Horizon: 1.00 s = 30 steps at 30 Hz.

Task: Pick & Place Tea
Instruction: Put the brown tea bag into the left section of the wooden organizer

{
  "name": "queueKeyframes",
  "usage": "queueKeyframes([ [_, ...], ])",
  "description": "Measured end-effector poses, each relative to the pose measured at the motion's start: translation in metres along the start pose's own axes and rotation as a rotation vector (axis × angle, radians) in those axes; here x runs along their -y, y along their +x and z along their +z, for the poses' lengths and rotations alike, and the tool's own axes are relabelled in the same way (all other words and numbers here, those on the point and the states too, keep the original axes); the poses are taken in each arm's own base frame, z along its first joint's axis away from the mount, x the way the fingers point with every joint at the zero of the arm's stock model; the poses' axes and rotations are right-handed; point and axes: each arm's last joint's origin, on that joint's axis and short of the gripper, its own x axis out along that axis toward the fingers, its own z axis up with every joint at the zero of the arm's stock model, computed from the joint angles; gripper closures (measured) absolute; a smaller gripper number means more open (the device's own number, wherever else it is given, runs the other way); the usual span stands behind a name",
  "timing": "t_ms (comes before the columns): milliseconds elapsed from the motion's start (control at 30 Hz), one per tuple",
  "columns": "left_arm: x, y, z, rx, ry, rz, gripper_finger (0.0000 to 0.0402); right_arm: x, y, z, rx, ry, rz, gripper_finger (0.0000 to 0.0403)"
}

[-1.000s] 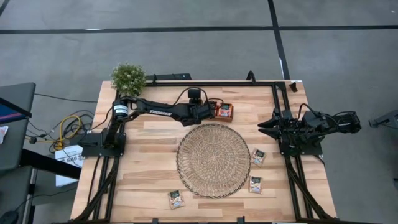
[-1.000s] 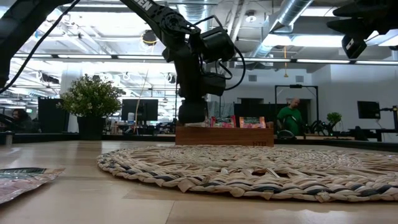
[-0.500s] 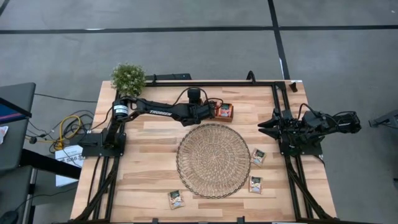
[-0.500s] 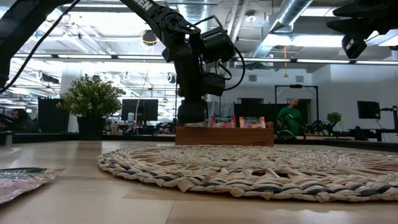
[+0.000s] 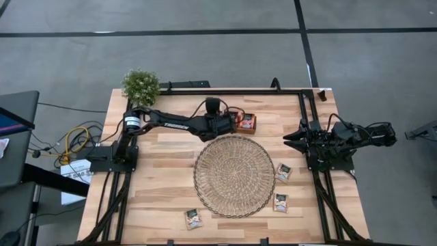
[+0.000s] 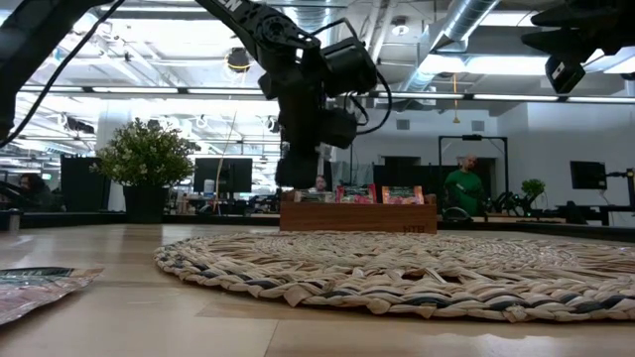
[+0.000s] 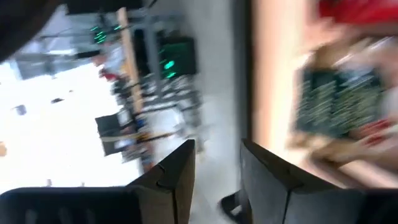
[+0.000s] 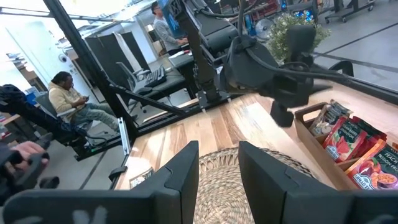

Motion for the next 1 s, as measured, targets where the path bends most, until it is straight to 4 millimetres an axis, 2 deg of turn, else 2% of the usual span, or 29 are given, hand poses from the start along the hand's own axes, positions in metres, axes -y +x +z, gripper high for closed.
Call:
queueKeyframes([
  [133,-0.017,-0.018,0.003,-0.006,-0.001,0.069,0.0282,0.0,0.0,0.0,0.0,0.0,0.0,0.0298],
  [267,-0.038,-0.054,0.006,0.067,-0.038,0.068,0.0282,0.0,0.0,0.0,0.002,0.001,0.003,0.0298],
  [367,-0.052,-0.084,0.001,0.133,-0.076,0.011,0.0282,0.0,0.0,0.0,0.001,0.001,0.003,0.0298],
  [467,-0.064,-0.118,-0.012,0.208,-0.166,-0.186,0.0282,0.0,0.0,0.0,0.0,0.0,0.002,0.0298],
  [633,-0.076,-0.167,-0.036,0.136,-0.464,-0.846,0.0282,0.0,0.0,0.0,0.0,0.0,0.002,0.0298],
  [700,-0.076,-0.183,-0.044,0.062,-0.547,-1.026,0.0282,0.0,0.0,0.0,-0.001,-0.001,0.002,0.0298],
  [767,-0.072,-0.201,-0.05,0.011,-0.577,-1.131,0.0282,0.0,0.0,0.0,-0.001,0.0,0.002,0.0298],
  [1000,-0.035,-0.257,-0.067,-0.057,-0.519,-1.221,0.0282,0.0,0.0,0.0,-0.001,-0.001,0.002,0.0298],
])
